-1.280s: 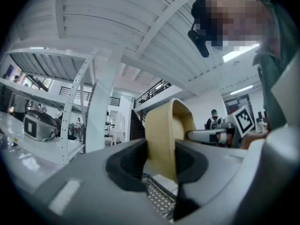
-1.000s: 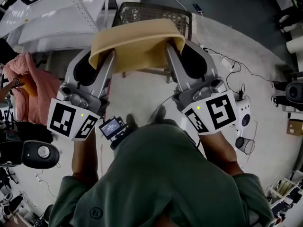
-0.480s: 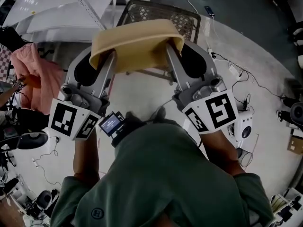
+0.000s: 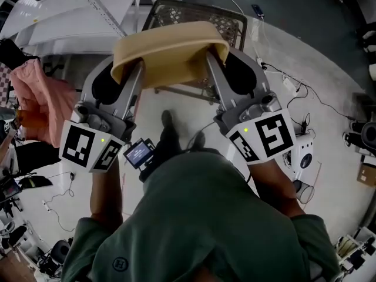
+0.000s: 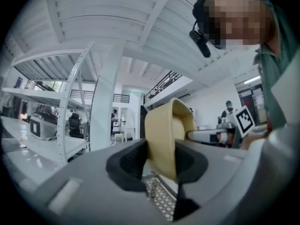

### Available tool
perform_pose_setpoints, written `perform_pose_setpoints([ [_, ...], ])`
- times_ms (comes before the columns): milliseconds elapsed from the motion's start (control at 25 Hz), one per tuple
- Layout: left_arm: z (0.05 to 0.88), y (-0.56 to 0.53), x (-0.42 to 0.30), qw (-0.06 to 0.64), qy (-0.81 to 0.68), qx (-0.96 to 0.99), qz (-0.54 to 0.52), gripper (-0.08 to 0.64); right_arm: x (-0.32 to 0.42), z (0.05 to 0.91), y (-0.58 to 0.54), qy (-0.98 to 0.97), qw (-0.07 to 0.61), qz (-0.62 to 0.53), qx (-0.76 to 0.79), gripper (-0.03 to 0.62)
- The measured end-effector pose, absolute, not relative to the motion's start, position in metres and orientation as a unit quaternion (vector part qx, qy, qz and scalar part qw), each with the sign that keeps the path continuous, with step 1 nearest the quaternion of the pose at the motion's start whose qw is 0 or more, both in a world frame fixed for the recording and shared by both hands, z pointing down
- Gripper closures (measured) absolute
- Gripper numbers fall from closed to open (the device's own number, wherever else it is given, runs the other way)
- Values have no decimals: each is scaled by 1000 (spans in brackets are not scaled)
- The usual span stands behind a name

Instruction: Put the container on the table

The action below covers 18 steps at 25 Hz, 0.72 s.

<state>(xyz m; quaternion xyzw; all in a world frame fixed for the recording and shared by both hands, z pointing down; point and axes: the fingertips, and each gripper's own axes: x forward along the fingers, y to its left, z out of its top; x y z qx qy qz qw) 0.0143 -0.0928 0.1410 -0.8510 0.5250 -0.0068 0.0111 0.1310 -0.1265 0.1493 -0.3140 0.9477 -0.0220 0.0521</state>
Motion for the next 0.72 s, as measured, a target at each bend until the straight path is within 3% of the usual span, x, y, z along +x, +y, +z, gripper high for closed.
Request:
perform_pose_setpoints([
  [720,173,-186,-66,-27,492,-870,3,443,53,179,-209,933,19,-41,-356,535],
])
